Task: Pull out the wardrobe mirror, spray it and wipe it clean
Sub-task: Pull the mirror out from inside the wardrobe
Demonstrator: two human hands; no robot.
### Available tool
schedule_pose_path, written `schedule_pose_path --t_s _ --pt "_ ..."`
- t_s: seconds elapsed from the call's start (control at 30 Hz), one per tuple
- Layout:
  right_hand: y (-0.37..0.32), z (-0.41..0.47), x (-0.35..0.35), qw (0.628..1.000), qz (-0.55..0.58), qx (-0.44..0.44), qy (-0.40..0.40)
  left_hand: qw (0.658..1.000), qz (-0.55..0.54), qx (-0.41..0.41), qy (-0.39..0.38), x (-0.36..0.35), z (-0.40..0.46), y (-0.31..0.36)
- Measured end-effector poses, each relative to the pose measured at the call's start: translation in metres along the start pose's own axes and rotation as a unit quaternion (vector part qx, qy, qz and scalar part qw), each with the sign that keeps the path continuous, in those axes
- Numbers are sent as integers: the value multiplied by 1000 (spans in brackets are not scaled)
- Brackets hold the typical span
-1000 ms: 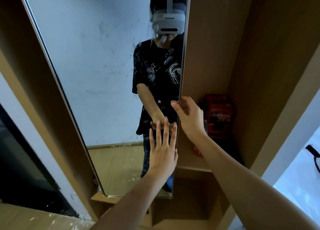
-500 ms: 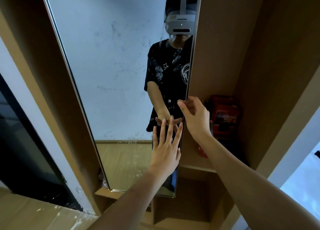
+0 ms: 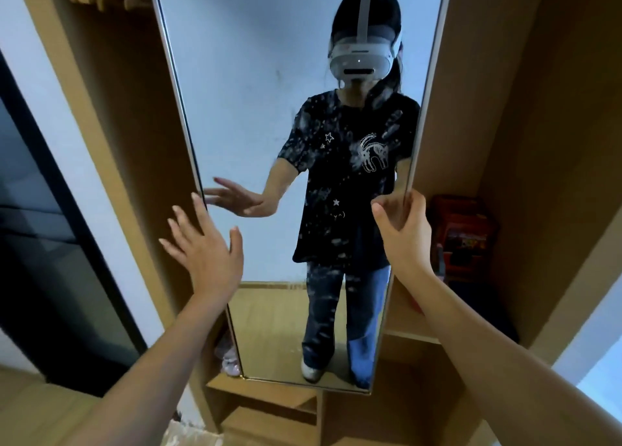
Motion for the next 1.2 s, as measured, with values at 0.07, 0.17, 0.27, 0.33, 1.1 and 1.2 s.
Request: schedule_pose_path --t_s 0.07,0.17,0.27,0.33,1.1,1.2 --pt "-7 -2 -3 1000 -10 2 19 997 -43 41 -42 4 20 -17" --pt "-9 -4 -5 999 -25 7 38 988 -85 41 -122 1 42 -27" --pt "-7 -5 -7 998 -44 17 46 971 -120 32 -203 -13 51 -30" --pt "-5 -6 -8 998 -46 15 51 966 -144 17 -214 -20 53 -31" --pt "-13 -4 -11 997 -53 13 58 964 -154 14 -214 -31 67 -26" --pt "-13 -1 -12 997 -49 9 56 964 -152 20 -215 -36 70 -26"
Point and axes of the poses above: each hand's wrist, its own z-axis towards the middle knuckle, its own x-axis out of the back of the hand, y = z × x, the point moved 6 cm from there along z, towards the middle knuckle, and after that the axes turned 3 degrees about x, right-handed, at the moved point
